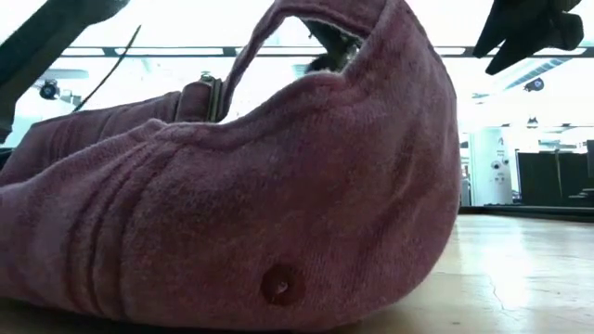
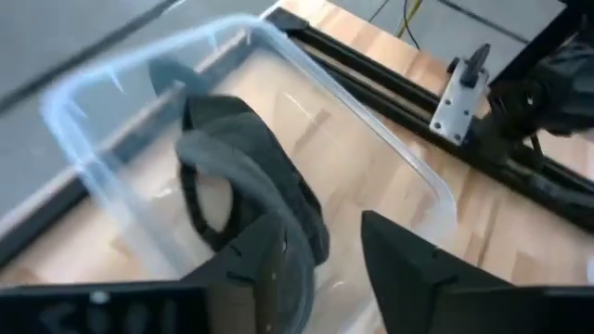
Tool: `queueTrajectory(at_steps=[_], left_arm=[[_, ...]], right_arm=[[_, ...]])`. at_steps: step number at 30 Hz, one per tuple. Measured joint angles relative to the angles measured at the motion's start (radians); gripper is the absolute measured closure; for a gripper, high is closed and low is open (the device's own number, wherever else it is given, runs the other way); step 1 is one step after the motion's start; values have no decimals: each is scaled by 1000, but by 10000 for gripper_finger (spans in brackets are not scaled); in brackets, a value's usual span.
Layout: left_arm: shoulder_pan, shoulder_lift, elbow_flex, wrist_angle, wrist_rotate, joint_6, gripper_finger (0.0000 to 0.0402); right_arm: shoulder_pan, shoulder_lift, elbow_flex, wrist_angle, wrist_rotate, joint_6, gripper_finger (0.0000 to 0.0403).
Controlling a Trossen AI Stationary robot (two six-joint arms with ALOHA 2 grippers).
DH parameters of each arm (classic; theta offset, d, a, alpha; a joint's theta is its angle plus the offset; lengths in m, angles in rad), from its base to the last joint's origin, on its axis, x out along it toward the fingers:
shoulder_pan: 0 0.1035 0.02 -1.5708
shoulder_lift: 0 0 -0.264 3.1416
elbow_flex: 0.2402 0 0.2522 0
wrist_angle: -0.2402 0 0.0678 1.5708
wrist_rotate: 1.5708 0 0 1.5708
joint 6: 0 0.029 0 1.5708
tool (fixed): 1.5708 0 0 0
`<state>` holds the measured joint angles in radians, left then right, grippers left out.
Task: Pick & Place hat
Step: Put the red cap into the left transparent bin
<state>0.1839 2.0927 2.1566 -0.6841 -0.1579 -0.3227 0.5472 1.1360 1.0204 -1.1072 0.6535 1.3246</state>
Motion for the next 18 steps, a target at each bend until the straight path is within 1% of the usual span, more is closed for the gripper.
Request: queueTrajectory(at_steps=[2,4,5,7,11,15,18], left_arm=[[-22,-57,-5,-67,10,94,239],[-54,-133,-25,-151,20,168,232],[-69,-174,-50,-194,26,199,230],[-102,-265,-131,-243,33,209,229],[-180,-437,-401,-206,40,91,228],[-296,-619,-681,-141,46,-55,228],[-394,-723,-896,-42,45,-132,228]], right_arm=[[-1,-14,-34,75,-29,-65,188],[-21,-23,-83,187,-93,-147,188],[-38,-24,-114,258,-140,-188,188],[-88,-24,-183,417,-251,-252,188],[-196,3,-312,758,-448,-280,188],[-284,77,-390,1042,-636,-192,188],[-301,170,-394,1150,-684,-149,188]])
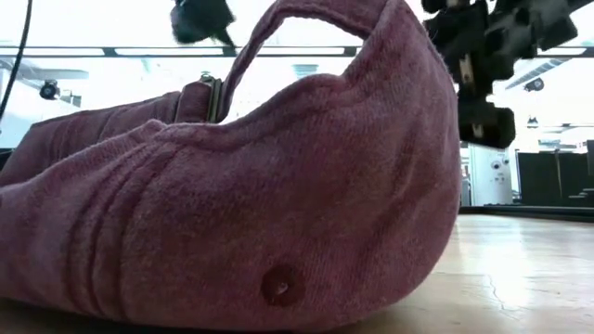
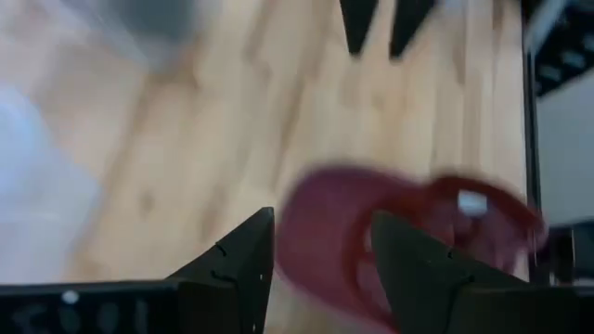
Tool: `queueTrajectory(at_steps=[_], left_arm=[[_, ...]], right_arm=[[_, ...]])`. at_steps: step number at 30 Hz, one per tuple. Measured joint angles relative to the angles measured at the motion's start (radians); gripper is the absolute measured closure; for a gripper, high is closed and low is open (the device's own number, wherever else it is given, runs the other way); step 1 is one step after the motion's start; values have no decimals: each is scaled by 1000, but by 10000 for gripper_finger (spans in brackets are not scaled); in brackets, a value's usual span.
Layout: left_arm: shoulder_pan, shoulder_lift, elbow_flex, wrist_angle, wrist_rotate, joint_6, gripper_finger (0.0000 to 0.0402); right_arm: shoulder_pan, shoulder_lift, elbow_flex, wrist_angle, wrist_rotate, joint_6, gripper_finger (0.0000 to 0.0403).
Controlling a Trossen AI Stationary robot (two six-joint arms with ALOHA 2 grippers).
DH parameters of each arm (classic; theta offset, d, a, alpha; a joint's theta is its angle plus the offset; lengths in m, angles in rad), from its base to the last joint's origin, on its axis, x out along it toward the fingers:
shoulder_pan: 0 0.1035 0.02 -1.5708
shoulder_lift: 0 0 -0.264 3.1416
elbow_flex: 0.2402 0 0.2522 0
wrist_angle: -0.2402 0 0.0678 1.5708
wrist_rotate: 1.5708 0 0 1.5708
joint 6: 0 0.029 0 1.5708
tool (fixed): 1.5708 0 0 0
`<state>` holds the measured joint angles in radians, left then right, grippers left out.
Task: Pick & Place hat
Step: Put the red cap into the left transparent bin
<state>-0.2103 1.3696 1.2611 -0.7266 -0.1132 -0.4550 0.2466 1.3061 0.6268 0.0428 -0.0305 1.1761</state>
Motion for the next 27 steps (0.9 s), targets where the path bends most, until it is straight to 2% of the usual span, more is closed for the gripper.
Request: queueTrajectory(at_steps=[5,8,13,20,23,27], left_arm=[[-171,-91,-296,351,32,-83,228],[-233,-99,-414,461,48,-154,228],[-262,-98,-546,602,88,-251,228],[-266,-92,-675,722,120,-263,228],[-265,-91,-716,725,113,-282,228],[-265,-95,-725,744,111,-304,228]], right_arm=[[-4,171,80,25,-55,48,188],[-3,283,156,25,-106,56,188],[-7,434,258,24,-121,103,188],[-29,581,366,27,-136,147,190],[-32,612,411,22,-135,130,216],[-31,625,465,5,-128,95,295]])
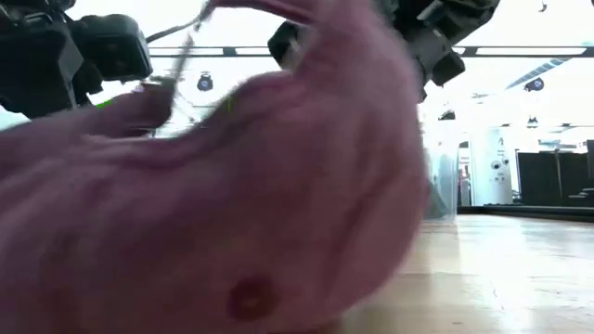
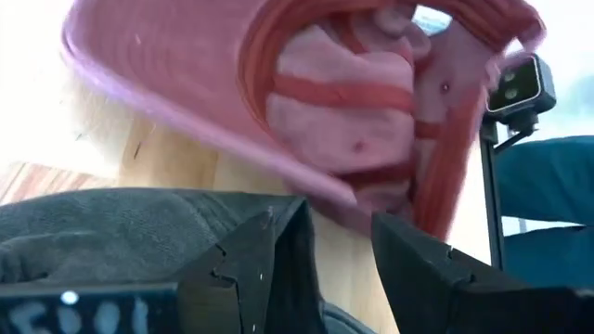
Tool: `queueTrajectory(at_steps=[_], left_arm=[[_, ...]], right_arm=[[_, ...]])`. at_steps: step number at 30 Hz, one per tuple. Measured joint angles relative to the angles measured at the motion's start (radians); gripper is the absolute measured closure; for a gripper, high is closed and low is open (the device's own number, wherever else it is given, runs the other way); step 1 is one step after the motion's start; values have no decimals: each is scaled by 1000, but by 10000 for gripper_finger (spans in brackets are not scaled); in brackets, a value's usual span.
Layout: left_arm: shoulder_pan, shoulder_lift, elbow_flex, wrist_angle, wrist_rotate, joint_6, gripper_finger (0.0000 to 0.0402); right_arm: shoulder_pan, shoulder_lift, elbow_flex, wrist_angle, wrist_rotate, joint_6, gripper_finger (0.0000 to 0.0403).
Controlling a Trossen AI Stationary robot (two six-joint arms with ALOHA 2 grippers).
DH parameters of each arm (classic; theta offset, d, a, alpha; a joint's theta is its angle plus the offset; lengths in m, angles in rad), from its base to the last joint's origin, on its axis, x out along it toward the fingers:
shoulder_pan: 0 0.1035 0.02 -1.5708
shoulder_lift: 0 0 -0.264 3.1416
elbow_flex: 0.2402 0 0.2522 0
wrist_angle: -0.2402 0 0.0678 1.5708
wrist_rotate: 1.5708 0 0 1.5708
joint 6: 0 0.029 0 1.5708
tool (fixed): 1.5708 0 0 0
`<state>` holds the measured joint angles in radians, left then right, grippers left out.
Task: Pick & Place hat
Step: Put the red cap into the left transparent bin
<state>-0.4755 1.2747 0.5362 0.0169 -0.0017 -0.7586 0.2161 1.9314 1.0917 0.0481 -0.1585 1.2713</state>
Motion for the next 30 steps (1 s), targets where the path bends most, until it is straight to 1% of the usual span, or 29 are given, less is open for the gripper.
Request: queueTrajectory(at_steps=[3,4,6,8,10,13,15,17,18,19,23,26,28,30], left_arm=[[1,-3,24,-6,-14,5,228],[3,-8,38,-5,-20,14,228],[9,-25,70,-4,-25,56,228],[19,-52,103,-32,-32,88,228],[32,-87,148,-87,-75,108,228],[51,-152,218,-263,-229,82,228],[55,-196,256,-369,-380,35,227],[55,-243,282,-419,-547,-27,226],[56,-267,289,-418,-603,-61,226],[58,-288,289,-426,-628,-92,225],[90,-317,270,-424,-630,-190,222],[125,-299,258,-371,-617,-241,222],[148,-273,256,-322,-592,-235,222],[168,-247,256,-263,-576,-197,222]], right_arm=[[0,2,41,-71,9,-51,367],[0,-1,58,-99,19,-74,380],[0,-24,79,-190,57,-114,386],[-3,-56,104,-261,120,-152,389],[-9,-105,120,-349,197,-180,390],[-16,-185,132,-442,317,-191,391],[-16,-233,131,-502,391,-175,391],[-14,-280,124,-534,444,-165,392],[-13,-300,119,-542,466,-165,392],[-13,-318,116,-542,480,-166,392],[-16,-362,110,-539,543,-188,391],[-19,-369,108,-537,552,-202,391],[-20,-366,108,-527,552,-210,391],[-20,-364,109,-522,551,-226,390]])
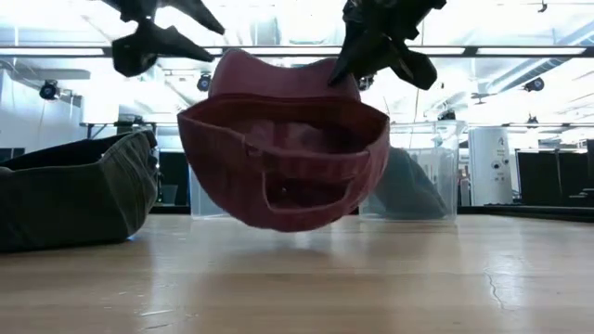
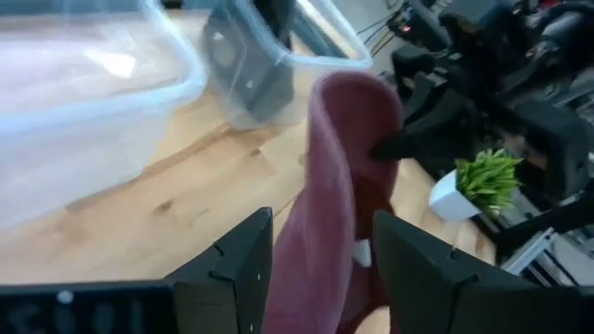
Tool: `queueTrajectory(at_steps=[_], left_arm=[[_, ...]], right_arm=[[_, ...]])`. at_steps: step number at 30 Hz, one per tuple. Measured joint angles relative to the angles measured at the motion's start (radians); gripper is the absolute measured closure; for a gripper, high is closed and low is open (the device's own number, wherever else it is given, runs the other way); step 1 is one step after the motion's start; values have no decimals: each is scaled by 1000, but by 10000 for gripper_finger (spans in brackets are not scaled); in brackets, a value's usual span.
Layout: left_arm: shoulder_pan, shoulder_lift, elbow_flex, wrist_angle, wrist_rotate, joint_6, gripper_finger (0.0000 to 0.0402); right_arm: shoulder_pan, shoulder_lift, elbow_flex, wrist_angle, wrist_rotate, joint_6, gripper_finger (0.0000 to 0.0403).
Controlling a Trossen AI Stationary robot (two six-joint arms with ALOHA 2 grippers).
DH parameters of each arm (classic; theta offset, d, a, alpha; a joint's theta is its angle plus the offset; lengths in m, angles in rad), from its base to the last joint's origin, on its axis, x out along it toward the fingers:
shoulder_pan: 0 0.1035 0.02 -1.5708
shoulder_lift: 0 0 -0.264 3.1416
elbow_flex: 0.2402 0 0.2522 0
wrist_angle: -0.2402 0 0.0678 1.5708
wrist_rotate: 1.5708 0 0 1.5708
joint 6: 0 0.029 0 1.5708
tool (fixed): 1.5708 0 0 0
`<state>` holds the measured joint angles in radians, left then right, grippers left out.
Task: Pick & Place hat
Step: Put the red cap into the left transparent bin
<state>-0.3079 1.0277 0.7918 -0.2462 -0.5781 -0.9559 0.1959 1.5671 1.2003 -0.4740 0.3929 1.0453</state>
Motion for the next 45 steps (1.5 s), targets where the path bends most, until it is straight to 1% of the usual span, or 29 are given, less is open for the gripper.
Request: queueTrajectory(at_steps=[3,7,11,13,15,18,21,25,30,35,39,42,45], left_arm=[[27,25,4,3,3,43,222],[48,49,10,28,71,52,222],[58,81,17,91,106,100,222],[65,94,31,100,163,116,222],[62,85,61,38,198,130,222],[51,46,107,-113,160,139,222],[68,31,121,-169,132,144,222],[85,39,113,-113,133,129,222],[86,98,81,-7,178,112,222],[92,141,79,10,178,112,222],[106,183,77,62,225,127,223],[113,207,78,74,220,146,242],[126,213,92,72,218,166,296]], right_arm=[[-1,-1,2,19,0,-9,390],[-1,-5,2,5,2,-13,390],[-1,-6,1,1,0,-22,390],[-1,-6,0,-15,0,-18,390],[0,-7,3,-55,-7,10,390],[4,-10,-3,-95,-8,2,390],[4,-21,-3,-86,-7,-2,390],[-3,-23,-1,-52,-1,-16,390],[-14,-17,-1,-23,0,-21,390],[-13,-14,-4,-7,-6,-27,390],[-16,-17,-3,4,-9,-30,390],[-16,-19,-1,13,-18,-35,390],[-15,-19,0,14,-28,-36,390]])
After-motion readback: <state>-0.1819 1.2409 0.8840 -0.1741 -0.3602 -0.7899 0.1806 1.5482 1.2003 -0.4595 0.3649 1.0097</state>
